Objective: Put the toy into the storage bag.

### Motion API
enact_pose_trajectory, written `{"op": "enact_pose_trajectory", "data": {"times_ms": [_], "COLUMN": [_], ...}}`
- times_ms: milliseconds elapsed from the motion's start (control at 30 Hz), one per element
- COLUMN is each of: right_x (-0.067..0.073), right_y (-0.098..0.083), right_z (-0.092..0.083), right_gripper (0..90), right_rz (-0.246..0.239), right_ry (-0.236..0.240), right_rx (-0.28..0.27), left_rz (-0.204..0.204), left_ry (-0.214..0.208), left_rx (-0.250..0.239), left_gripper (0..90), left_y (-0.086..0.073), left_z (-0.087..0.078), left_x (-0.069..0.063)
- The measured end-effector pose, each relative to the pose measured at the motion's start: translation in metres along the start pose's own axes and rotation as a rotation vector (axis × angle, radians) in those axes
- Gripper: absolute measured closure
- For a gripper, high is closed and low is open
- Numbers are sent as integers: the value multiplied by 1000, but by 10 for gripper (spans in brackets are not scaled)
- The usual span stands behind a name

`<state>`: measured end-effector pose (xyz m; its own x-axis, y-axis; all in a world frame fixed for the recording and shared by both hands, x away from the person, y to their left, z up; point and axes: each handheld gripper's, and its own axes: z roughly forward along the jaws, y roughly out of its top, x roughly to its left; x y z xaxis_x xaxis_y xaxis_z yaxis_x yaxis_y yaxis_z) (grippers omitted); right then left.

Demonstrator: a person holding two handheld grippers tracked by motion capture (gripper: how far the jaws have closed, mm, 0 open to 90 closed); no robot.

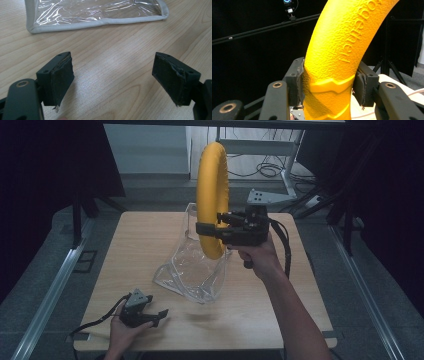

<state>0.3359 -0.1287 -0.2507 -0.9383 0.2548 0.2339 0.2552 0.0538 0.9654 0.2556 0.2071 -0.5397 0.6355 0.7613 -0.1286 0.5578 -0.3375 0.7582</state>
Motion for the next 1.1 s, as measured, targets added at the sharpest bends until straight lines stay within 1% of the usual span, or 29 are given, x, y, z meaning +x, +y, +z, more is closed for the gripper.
{"op": "enact_pose_trajectory", "data": {"times_ms": [267, 500, 667, 900, 1100], "right_x": [-5, -8, -10, -13, -15], "right_y": [-10, -18, -25, -33, -39], "right_z": [8, 13, 18, 22, 26], "right_gripper": [492, 491, 491, 491, 491], "right_rz": [30, 41, 62, 79, 85], "right_ry": [16, 23, 30, 40, 43], "right_rx": [10, 23, 35, 39, 46], "left_rz": [1, 0, 2, 0, -3], "left_ry": [-1, -3, -3, -3, -3], "left_rx": [6, 9, 11, 9, 4], "left_gripper": [172, 172, 172, 172, 172], "left_y": [0, 0, 0, 0, 0], "left_z": [0, 0, 1, 1, 1], "left_x": [0, 0, 0, 0, 0]}}
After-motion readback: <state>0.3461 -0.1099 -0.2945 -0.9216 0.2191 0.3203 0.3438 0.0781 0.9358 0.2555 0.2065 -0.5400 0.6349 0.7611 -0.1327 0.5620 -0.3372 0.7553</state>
